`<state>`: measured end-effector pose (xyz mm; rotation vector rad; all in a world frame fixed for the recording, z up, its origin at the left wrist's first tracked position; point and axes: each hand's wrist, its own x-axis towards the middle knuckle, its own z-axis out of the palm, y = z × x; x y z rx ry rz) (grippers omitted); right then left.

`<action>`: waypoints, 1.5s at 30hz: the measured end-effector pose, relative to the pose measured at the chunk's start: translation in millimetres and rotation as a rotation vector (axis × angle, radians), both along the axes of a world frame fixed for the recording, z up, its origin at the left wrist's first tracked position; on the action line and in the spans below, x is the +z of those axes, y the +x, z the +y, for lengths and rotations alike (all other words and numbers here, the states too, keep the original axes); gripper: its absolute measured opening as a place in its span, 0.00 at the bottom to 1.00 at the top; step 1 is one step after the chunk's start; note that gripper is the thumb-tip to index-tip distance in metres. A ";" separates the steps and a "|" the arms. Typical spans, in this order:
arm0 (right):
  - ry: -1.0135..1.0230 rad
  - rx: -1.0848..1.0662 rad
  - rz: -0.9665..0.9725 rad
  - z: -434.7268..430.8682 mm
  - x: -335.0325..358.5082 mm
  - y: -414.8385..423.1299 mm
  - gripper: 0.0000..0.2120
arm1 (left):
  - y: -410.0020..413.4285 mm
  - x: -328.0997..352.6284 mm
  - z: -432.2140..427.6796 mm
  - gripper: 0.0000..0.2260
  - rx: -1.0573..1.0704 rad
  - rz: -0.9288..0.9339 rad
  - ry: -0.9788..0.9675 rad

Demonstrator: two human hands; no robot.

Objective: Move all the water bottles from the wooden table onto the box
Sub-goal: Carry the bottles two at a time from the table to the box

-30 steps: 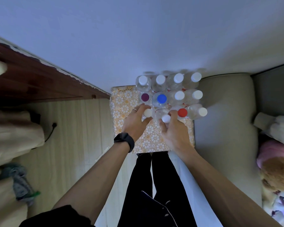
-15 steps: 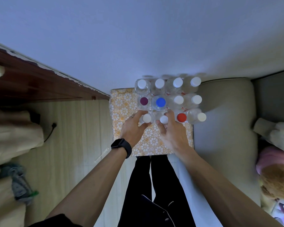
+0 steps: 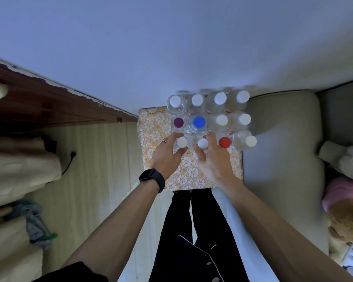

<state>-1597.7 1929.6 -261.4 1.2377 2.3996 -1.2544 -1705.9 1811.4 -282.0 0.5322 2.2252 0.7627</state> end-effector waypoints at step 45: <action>0.027 0.240 0.030 -27.9 214.4 60.5 0.18 | 14.2 210.0 -81.6 0.21 0.098 0.064 -0.077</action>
